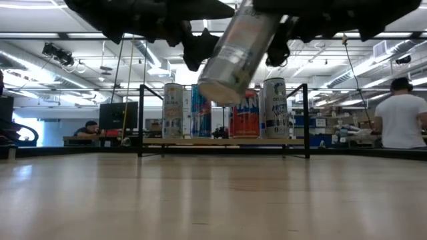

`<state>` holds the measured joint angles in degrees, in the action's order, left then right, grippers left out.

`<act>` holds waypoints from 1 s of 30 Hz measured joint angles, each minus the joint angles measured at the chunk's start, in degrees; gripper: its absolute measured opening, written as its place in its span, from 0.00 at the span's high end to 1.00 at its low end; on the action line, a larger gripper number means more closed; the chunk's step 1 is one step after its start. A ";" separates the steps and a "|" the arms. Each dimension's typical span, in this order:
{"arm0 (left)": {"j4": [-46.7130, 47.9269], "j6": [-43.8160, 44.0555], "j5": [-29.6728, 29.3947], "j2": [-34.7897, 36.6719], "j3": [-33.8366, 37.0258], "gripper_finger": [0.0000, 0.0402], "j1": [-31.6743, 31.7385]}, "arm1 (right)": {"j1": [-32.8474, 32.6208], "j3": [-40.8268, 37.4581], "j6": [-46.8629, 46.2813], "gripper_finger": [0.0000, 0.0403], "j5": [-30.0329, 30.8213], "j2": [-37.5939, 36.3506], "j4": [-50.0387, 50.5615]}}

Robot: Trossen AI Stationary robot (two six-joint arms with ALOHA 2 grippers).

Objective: Place canned beverage on shelf
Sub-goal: Put the white yellow soda can on the shelf aligned with the other white yellow soda can

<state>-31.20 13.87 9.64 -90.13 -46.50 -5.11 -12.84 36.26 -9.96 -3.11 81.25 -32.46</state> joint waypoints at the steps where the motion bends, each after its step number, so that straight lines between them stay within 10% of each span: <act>1: 0.47 -0.07 1.01 0.02 0.00 0.29 0.15 | 0.23 1.20 0.67 0.31 -0.25 1.33 0.34; 30: 3.61 0.38 6.11 0.01 0.00 0.29 0.03 | 1.68 8.79 1.09 0.31 -3.67 6.69 10.65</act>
<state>-27.59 14.25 15.75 -90.13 -46.50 -5.08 -11.16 45.06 -8.87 -6.78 87.94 -21.81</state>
